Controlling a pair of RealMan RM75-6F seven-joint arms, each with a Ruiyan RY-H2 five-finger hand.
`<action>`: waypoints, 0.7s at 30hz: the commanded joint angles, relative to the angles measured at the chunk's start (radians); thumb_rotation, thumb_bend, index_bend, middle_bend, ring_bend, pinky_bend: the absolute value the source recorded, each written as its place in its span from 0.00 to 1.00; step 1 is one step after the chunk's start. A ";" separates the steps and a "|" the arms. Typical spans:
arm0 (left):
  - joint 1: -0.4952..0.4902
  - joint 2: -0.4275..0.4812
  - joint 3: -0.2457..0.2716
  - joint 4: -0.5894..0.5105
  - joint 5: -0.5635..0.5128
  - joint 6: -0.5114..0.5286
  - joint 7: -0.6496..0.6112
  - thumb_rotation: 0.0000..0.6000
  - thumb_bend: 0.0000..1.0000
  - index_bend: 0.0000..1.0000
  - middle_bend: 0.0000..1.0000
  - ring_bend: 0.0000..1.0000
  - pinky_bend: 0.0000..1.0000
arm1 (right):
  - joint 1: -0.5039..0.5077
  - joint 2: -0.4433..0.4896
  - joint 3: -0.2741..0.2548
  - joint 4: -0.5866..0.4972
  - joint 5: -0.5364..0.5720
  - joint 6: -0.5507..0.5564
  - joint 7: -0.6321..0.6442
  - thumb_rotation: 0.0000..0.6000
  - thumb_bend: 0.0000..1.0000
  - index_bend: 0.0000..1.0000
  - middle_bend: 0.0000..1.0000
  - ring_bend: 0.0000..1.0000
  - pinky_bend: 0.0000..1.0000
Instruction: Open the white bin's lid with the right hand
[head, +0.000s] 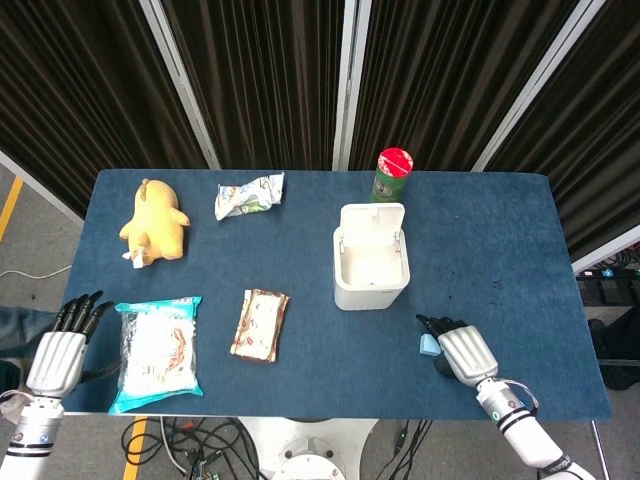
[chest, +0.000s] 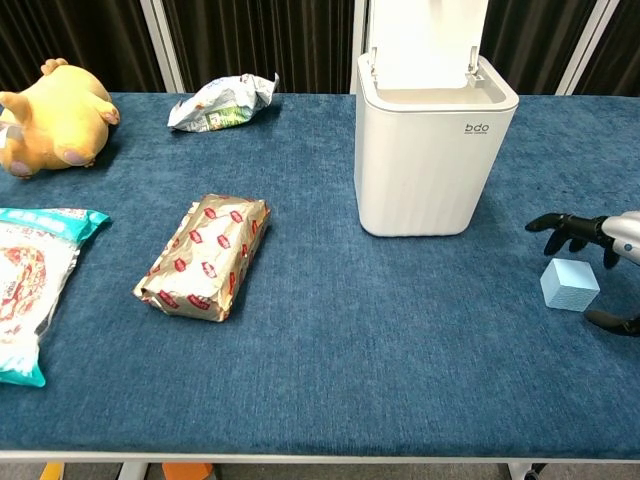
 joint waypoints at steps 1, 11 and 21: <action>0.000 0.001 0.000 -0.003 -0.002 -0.003 -0.007 1.00 0.04 0.13 0.05 0.00 0.09 | 0.004 -0.005 0.001 0.004 0.001 -0.002 -0.003 1.00 0.25 0.29 0.40 0.39 0.54; -0.002 -0.001 -0.002 -0.004 -0.007 -0.008 -0.006 1.00 0.04 0.13 0.05 0.00 0.09 | -0.015 0.018 0.025 -0.019 -0.037 0.091 0.043 1.00 0.35 0.62 0.62 0.60 0.72; -0.003 0.000 0.001 -0.012 -0.005 -0.012 0.004 1.00 0.04 0.13 0.05 0.00 0.09 | 0.011 0.145 0.167 -0.167 -0.191 0.301 0.152 1.00 0.32 0.60 0.61 0.60 0.72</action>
